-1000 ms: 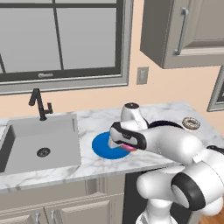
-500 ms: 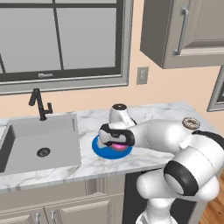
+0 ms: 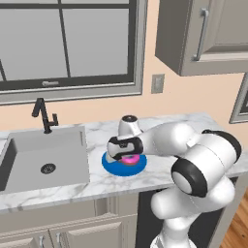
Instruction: Place the pastries on the plates.
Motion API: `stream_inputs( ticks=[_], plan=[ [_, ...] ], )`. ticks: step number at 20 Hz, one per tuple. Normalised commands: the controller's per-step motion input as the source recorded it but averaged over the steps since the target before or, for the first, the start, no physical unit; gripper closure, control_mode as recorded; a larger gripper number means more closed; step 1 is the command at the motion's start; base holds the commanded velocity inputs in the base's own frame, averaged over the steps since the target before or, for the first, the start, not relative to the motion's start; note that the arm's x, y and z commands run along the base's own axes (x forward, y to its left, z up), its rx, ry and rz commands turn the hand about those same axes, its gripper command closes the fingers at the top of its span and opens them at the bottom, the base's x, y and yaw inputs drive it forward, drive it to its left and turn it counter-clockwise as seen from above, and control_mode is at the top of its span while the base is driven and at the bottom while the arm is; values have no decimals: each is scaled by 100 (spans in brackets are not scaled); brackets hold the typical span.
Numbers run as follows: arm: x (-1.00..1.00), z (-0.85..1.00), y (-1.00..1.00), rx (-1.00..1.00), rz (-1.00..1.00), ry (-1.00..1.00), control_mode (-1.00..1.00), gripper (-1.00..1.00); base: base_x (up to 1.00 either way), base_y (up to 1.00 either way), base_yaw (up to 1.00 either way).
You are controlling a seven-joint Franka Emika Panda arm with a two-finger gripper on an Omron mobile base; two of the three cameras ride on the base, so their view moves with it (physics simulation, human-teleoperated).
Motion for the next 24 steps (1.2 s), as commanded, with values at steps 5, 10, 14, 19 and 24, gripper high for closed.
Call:
stream_inputs(
  ticks=[5,10,14,19,24],
  plan=[
    [23,-25,6,0,0,0,-100,100,0,0,0],
    [11,-28,7,0,0,0,-100,100,0,0,0],
    [13,-26,8,0,0,0,-100,100,0,0,0],
    [1,-4,7,0,0,0,-100,-100,0,0,0],
    [0,7,0,0,0,0,-100,-100,0,0,0]
  ],
)
